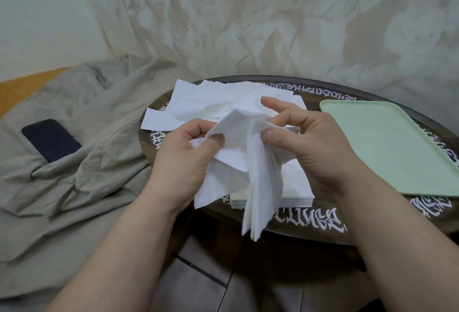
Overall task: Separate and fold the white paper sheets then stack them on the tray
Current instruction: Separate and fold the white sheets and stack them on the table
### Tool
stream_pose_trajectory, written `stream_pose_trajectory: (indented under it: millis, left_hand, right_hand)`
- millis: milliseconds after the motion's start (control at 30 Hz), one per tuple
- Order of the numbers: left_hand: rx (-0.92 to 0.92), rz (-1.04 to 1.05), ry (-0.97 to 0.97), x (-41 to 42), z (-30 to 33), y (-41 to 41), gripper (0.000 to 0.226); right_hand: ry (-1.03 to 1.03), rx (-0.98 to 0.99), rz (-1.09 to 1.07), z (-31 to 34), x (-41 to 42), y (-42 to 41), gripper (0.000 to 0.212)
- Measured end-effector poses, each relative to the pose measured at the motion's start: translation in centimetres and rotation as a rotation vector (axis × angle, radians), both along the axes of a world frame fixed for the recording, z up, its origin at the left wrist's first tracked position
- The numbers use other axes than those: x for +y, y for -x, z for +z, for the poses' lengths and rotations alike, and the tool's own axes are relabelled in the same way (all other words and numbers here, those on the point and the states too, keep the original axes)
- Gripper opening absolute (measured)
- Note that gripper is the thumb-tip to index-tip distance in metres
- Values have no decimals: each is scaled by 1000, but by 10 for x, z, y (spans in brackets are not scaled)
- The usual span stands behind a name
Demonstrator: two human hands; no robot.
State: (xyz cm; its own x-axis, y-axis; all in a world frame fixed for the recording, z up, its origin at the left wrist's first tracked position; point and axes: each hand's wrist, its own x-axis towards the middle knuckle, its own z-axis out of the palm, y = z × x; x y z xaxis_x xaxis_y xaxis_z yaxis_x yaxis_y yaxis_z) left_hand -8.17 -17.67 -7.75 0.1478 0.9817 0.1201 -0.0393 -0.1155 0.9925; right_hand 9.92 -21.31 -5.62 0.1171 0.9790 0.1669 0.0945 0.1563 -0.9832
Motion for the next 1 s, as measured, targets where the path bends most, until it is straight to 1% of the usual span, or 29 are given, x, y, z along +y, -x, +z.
stream_pose_trajectory:
  millis: [100, 167, 267, 300, 400, 467, 500, 567, 633, 667, 733, 867, 900, 1000]
  left_hand:
    - [53, -49, -23, -1, -1, 1, 40]
    - [114, -61, -50, 0, -2, 2, 38]
    - [248, -97, -81, 1, -3, 5, 26]
    - [277, -124, -70, 1, -3, 7, 29]
    - [280, -213, -10, 2, -4, 10, 50]
    - [281, -198, -13, 3, -6, 10, 57]
    - [276, -152, -38, 3, -7, 10, 57]
    - [254, 5, -91, 7, -7, 10, 63]
    - [166, 140, -103, 12, -7, 11, 63]
    - [119, 194, -100, 14, -7, 12, 62]
    - [90, 237, -94, 14, -6, 10, 60]
    - [132, 164, -85, 6, -2, 4, 63]
    - [152, 142, -94, 4, -2, 3, 60]
    - [155, 17, -105, 3, -1, 4, 41]
  right_hand:
    - [23, 59, 25, -2, 1, -1, 18]
    - [46, 56, 19, -2, 0, -2, 11]
    - [62, 58, -7, -1, 0, -6, 10]
    - [64, 64, -16, -1, 0, -8, 11]
    - [66, 87, -35, -2, 1, -10, 10]
    - [51, 97, -54, -3, 1, -11, 5]
    - [42, 106, -64, -2, 1, -12, 4]
    - [31, 129, -74, 1, -1, -14, 4]
    - [19, 124, -57, 5, -3, -16, 4]
    - [13, 109, -36, 6, -3, -16, 4]
    - [14, 75, 29, 7, -4, -14, 4]
    - [75, 33, 178, 5, -7, -12, 3]
    - [85, 30, 196, 5, -8, -12, 3]
    - [84, 28, 151, 3, -5, -12, 4]
